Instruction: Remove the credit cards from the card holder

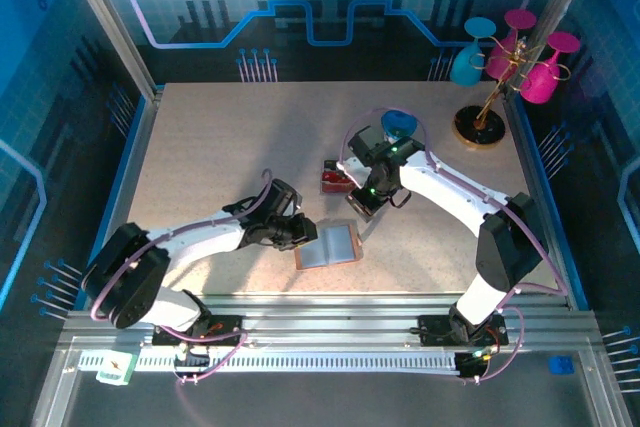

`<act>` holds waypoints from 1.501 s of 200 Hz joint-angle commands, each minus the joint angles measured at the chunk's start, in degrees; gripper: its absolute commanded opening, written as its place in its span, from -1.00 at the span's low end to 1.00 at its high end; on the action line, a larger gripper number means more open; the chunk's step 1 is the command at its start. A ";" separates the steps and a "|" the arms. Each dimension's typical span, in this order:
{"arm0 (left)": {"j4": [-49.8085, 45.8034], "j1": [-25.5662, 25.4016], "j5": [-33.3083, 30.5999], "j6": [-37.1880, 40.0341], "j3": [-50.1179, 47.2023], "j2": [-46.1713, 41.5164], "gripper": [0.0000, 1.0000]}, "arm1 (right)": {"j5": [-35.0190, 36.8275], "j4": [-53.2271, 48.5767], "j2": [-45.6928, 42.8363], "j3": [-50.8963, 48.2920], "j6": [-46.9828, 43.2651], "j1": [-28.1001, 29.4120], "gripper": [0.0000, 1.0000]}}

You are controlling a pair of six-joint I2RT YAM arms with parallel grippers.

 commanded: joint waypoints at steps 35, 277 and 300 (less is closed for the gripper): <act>-5.45 1.27 -3.66 1.20 -4.55 -7.70 -0.56 | -0.43 -1.48 -1.74 4.09 -27.98 -0.03 -1.00; -12.49 3.25 -6.91 -1.71 -12.44 -24.54 -0.51 | 6.12 -19.92 27.63 44.27 -48.58 -1.44 -1.00; -12.50 3.30 -6.74 -1.86 -12.39 -24.59 -0.51 | 6.29 -21.06 30.19 48.27 -48.66 -1.91 -1.00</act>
